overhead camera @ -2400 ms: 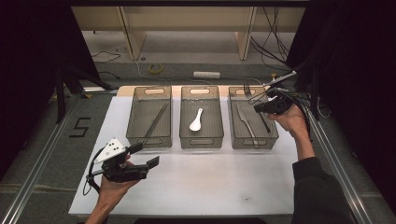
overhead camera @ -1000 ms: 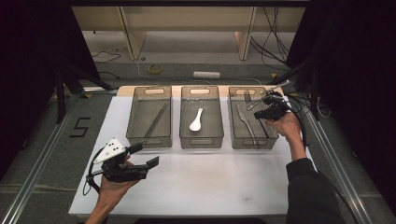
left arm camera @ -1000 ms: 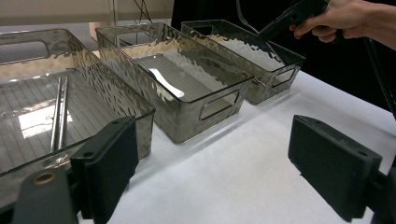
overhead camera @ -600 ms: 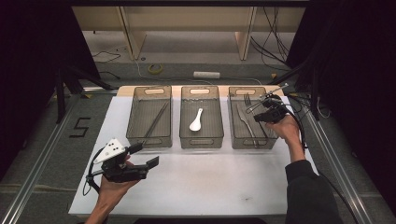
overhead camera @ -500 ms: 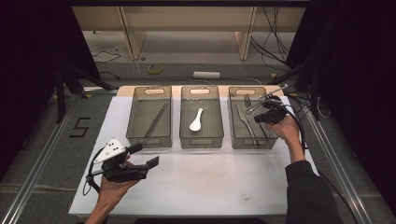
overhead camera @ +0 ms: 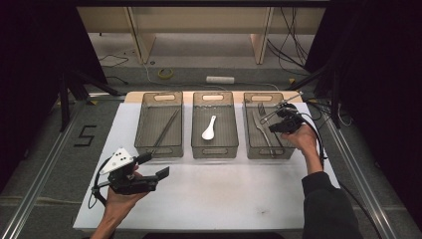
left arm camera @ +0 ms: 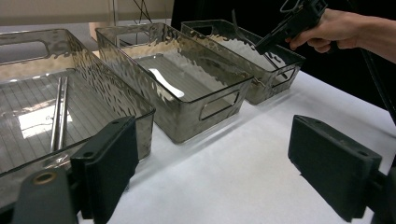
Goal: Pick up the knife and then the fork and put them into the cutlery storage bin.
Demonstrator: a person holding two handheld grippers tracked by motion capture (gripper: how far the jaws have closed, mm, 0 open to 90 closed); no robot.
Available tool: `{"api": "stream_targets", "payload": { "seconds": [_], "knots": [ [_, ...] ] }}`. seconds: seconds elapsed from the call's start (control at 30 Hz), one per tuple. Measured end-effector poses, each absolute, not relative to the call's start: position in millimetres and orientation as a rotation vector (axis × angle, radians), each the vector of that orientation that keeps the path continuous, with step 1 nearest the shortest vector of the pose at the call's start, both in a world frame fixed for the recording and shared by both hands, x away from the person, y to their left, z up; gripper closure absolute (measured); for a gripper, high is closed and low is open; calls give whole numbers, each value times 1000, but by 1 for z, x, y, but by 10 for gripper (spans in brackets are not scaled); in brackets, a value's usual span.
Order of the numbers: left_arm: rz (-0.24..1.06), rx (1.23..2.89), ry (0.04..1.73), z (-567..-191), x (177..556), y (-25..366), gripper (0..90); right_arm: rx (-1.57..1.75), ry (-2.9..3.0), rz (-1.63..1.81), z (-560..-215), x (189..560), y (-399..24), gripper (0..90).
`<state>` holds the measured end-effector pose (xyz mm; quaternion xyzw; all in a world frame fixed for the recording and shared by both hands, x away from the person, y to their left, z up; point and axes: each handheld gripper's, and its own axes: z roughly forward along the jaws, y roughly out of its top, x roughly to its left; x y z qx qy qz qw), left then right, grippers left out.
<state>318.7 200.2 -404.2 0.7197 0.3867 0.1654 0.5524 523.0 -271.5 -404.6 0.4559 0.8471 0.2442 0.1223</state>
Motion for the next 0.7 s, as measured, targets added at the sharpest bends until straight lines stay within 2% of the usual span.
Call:
{"api": "stream_targets", "payload": {
  "seconds": [0.53, 0.57, 0.63, 0.7],
  "knots": [
    [388, 1704, 916, -404, 319, 200, 155, 1368, 2492, 673, -419, 523, -275, 821],
    [388, 1704, 916, -404, 319, 200, 155, 1369, 2487, 670, -417, 523, -275, 798],
    [388, 1704, 915, -404, 319, 200, 155, 1373, 2464, 656, -415, 524, -274, 656],
    [388, 1703, 915, -404, 319, 200, 155, 1388, 2443, 651, -413, 524, -274, 638]
  ]
}}
